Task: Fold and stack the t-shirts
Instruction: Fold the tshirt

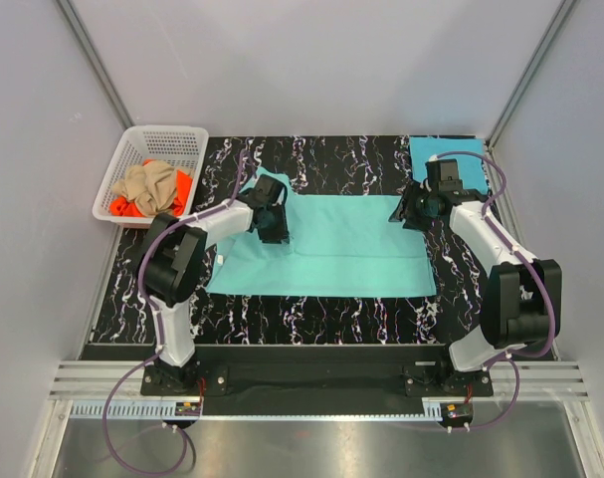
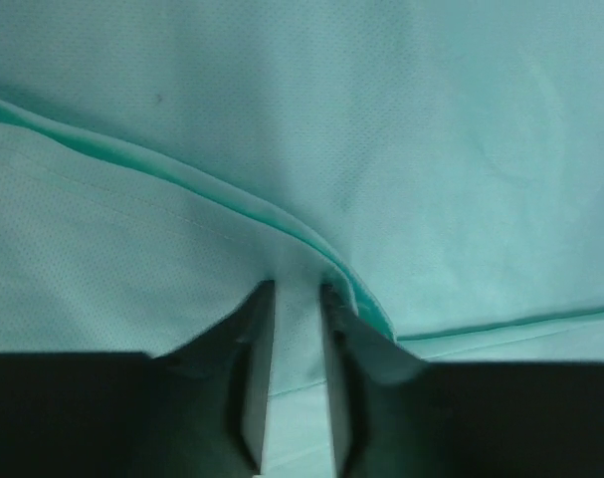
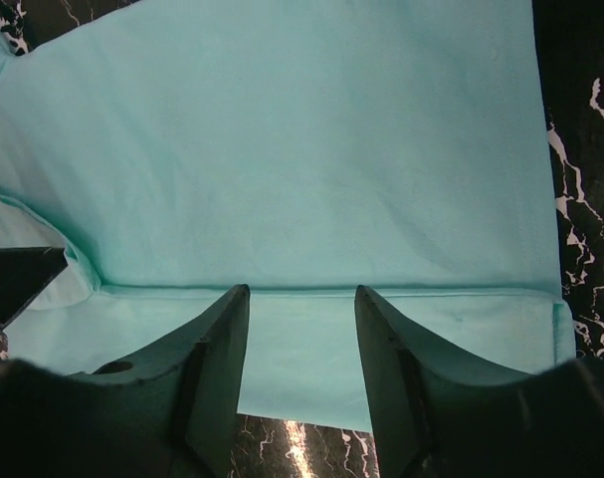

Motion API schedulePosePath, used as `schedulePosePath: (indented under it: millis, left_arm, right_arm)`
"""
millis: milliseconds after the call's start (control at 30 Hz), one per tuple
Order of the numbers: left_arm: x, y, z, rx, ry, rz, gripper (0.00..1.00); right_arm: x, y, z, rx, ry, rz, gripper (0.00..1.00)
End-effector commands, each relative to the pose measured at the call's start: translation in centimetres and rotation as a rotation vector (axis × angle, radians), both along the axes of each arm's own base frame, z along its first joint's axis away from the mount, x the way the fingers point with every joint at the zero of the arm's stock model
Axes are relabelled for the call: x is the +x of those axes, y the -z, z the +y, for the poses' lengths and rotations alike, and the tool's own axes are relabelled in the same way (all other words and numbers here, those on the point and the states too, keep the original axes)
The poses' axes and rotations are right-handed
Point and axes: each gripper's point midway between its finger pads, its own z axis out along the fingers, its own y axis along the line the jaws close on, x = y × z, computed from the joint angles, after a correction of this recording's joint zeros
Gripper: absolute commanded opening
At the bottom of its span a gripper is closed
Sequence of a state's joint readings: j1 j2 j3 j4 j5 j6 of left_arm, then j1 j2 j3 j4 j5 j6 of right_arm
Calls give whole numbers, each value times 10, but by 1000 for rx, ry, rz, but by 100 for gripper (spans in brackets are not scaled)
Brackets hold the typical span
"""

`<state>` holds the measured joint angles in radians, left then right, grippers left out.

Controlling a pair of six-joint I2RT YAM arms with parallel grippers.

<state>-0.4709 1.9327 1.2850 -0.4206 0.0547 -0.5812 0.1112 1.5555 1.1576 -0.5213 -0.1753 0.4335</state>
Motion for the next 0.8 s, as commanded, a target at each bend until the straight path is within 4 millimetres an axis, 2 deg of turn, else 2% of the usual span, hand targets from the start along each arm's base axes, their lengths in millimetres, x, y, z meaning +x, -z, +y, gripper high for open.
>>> schedulePosePath:
  millis: [0,67,133,167,200,233,300,333,400,433,467,633,700,733,767]
  left_arm:
    - [23,-62,-19,-80,27,-155,50]
    - [34,-86,-16,-90,25,-220,57]
    - [52,-102,0,-75,17,-263,59]
    - [59,-105,8,-68,13,-276,59]
    - [70,-107,25,-56,-16,-286,60]
    - [81,-116,34,-45,-18,-312,59]
    - [98,-108,61,4,-41,-307,59]
    - [109,-109,67,19,-44,-318,58]
    - [122,-107,81,60,-58,-330,58]
    - [135,-117,83,70,-52,-365,57]
    - [143,-103,85,83,-51,-344,57]
    - [189,-77,102,111,-72,-331,55]
    - [199,-69,104,90,-67,-321,54]
    - [207,-60,102,83,-61,-310,54]
    - [207,-53,105,89,-64,-288,53]
  right_arm:
    - [17,-26,-11,-43,49,-77,55]
    - [24,-30,-15,-60,75,-84,60]
    - [30,-30,-20,-68,103,-76,68]
    - [35,-28,-22,-74,112,-62,68]
    - [38,-26,-24,-78,116,-57,68]
    - [41,-19,-24,-91,107,-44,68]
    - [50,-19,-25,-105,89,-56,66]
    - [52,-13,-28,-128,73,-47,66]
    - [58,-13,-31,-145,65,-64,65]
    - [61,-14,-34,-155,57,-74,65]
    - [65,-12,-36,-162,59,-77,64]
    - [80,-9,-49,-179,82,-120,63]
    - [85,-9,-51,-171,56,-113,62]
    - [85,1,-52,-170,45,-83,62]
    - [88,0,-53,-153,30,-84,62]
